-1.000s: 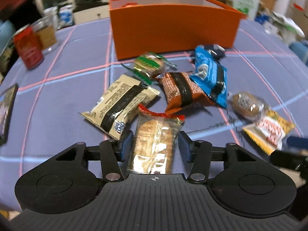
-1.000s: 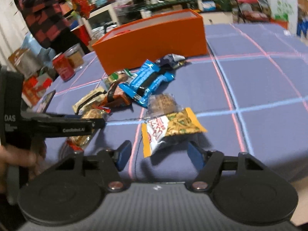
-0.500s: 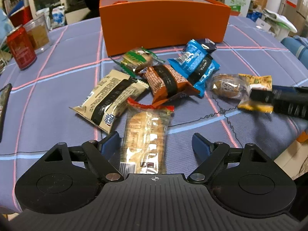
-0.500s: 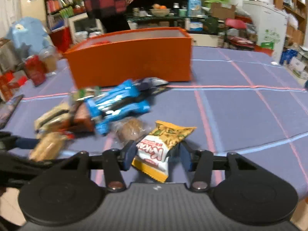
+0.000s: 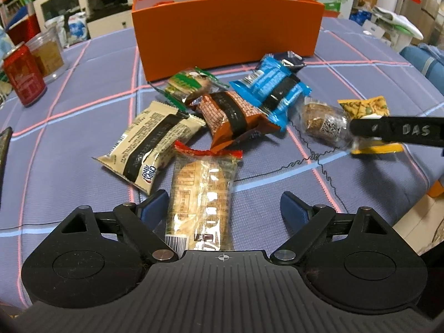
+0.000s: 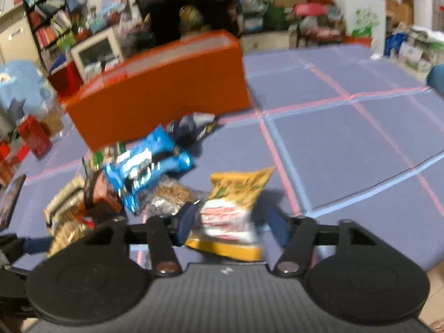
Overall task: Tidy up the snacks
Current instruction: 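Grasp the clear biscuit pack with the left tool while the right tool grasps the yellow Kaka bag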
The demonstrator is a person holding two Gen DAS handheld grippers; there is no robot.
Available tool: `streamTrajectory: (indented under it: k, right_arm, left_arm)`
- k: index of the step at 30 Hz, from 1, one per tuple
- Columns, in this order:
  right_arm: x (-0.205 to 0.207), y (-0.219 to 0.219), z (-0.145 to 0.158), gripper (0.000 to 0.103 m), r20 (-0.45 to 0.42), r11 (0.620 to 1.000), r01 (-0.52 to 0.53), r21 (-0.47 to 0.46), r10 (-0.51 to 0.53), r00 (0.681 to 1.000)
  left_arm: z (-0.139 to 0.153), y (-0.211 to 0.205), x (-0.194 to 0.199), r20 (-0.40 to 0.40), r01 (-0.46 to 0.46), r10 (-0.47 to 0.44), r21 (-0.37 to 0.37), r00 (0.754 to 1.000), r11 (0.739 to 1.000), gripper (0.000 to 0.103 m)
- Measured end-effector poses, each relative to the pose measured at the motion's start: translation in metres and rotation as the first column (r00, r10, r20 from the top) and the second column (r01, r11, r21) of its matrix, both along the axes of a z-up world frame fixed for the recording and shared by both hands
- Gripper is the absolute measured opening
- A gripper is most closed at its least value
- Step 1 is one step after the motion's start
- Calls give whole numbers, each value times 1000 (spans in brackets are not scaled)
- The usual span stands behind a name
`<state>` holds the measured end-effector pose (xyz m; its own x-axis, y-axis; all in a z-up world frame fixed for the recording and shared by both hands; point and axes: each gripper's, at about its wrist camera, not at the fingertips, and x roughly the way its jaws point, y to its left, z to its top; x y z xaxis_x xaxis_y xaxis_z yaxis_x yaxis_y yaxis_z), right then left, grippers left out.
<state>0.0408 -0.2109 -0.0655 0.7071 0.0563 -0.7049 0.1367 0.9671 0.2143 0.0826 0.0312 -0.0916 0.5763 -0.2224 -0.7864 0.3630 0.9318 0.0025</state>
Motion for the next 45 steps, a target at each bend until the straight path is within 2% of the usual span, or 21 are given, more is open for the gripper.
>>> streamTrajectory:
  k: [3, 7, 10, 12, 16, 23, 26, 28, 33, 36, 42, 45]
  right_arm:
    - [4, -13, 3, 43, 0, 999, 19, -46, -19, 1000]
    - [11, -32, 10, 47, -25, 999, 31, -15, -32, 999]
    - [10, -29, 16, 48, -19, 999, 13, -30, -13, 1000]
    - [7, -24, 16, 54, -18, 999, 10, -46, -11, 1000]
    - [-2, -16, 8, 58, -25, 998, -3, -63, 1, 1000]
    - [-4, -14, 2, 59, -22, 994, 9, -105, -11, 1000]
    - [-1, -16, -3, 59, -28, 997, 9, -80, -11, 1000]
    - [0, -16, -2, 55, -29, 997, 3, -82, -5, 1000]
    - [-1, -18, -2, 54, -21, 997, 16, -69, -17, 1000]
    - [-3, -19, -2, 61, -13, 996, 37, -78, -38, 999]
    - [-4, -21, -3, 61, -20, 995, 40, -86, -42, 999]
    - [-9, -21, 1, 63, 12, 995, 50, -86, -50, 999]
  left_arm:
    - [0, 1, -1, 1, 2, -2, -1, 1000, 1000, 62]
    - [0, 2, 1, -3, 1, -1, -11, 1000, 1000, 62]
    - [1, 4, 1, -1, -3, 3, -19, 1000, 1000, 61]
    - [1, 6, 1, -1, -7, 7, -25, 1000, 1000, 60]
    - [2, 10, 2, -2, -29, 29, -42, 1000, 999, 56]
    - [4, 16, 6, -1, -55, 55, -66, 998, 996, 51]
    - [3, 13, 6, 3, -45, 45, -54, 999, 998, 51]
    - [3, 13, 5, 7, -33, 33, -50, 999, 998, 51]
    - [4, 18, 3, 3, -40, 41, -79, 999, 996, 51]
    - [4, 20, 3, 5, -46, 47, -86, 999, 995, 50]
    - [4, 19, 3, 16, -38, 39, -70, 999, 997, 47]
    - [4, 18, 1, 22, -19, 20, -57, 1000, 998, 47]
